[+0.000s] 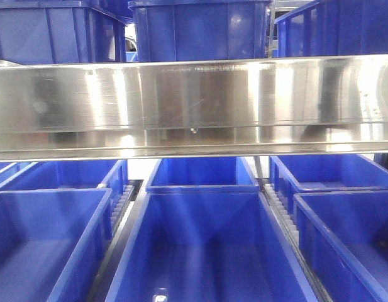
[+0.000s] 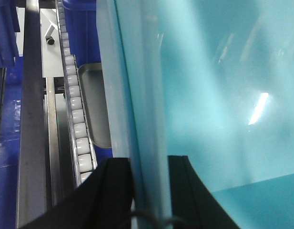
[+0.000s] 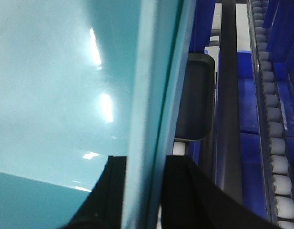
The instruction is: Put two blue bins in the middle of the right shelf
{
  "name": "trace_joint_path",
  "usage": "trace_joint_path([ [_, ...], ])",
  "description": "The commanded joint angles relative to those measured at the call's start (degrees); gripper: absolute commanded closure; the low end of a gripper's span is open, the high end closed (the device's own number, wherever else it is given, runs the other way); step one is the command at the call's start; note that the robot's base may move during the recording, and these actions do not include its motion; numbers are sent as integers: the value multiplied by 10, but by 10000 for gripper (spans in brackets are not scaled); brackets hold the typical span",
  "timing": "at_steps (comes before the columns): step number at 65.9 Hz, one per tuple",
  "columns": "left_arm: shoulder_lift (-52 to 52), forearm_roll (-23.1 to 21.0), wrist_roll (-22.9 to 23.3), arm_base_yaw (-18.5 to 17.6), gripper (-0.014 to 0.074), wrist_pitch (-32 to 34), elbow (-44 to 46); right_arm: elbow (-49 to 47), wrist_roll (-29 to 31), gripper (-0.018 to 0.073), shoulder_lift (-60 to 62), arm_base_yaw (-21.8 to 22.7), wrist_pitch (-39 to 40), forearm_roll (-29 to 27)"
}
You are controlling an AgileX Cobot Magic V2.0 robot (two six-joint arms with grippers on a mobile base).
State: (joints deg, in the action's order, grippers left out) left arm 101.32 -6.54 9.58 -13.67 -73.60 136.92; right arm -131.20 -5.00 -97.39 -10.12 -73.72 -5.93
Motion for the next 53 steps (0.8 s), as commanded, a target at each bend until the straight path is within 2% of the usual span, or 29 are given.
trace_joint_path([
  [1,-11,-47,-6,-2,707,45,9,-10,22,725,10,-2,65,-33],
  [53,-10,-47,-6,-2,707,45,9,-10,22,725,10,-2,65,-33],
])
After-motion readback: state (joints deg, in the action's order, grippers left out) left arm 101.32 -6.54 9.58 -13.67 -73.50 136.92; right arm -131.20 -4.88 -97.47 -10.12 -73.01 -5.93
